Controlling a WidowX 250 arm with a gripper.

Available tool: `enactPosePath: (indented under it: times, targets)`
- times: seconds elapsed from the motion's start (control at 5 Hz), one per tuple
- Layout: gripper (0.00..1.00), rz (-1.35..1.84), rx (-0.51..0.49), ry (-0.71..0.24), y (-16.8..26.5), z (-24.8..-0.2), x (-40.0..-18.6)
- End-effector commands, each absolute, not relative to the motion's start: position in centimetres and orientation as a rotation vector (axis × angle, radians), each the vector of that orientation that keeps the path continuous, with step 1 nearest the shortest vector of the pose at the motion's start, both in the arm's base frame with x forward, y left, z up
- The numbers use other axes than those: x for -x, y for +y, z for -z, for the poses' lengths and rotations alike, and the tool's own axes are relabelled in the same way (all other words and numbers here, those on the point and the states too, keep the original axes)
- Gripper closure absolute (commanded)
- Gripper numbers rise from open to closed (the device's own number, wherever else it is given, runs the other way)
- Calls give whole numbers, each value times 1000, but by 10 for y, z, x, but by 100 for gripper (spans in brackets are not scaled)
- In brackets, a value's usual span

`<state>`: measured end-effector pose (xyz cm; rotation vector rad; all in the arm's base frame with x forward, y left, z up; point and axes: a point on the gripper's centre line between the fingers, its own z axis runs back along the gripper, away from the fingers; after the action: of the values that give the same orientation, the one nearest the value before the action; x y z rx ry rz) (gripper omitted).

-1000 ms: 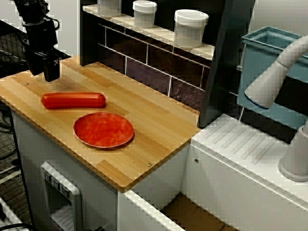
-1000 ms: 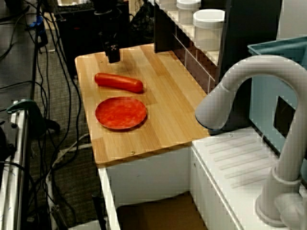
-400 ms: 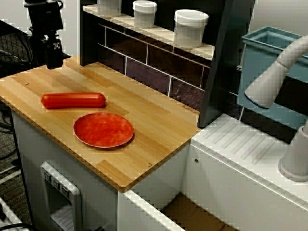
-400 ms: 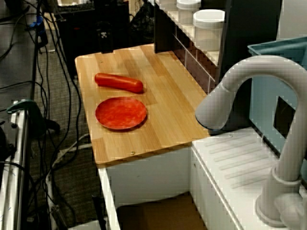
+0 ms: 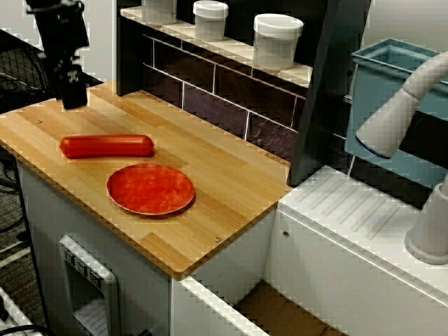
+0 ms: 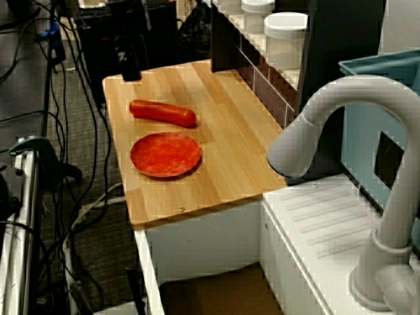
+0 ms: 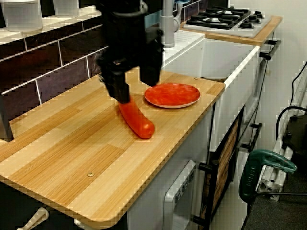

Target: Put the object on the plate

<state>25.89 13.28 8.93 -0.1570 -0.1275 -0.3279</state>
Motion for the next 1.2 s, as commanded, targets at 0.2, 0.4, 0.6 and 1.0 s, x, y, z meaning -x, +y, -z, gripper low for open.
enactPosePath:
  times: [0.2,0.4,0.6,1.0]
  targets:
    - [0,753,7,-151,119,-98,-275]
    - [0,740,-11,-158,118,-92,-277]
    - [0,717,-16,-144,116,-79,-279]
    - [0,665,-26,-121,115,-53,-286]
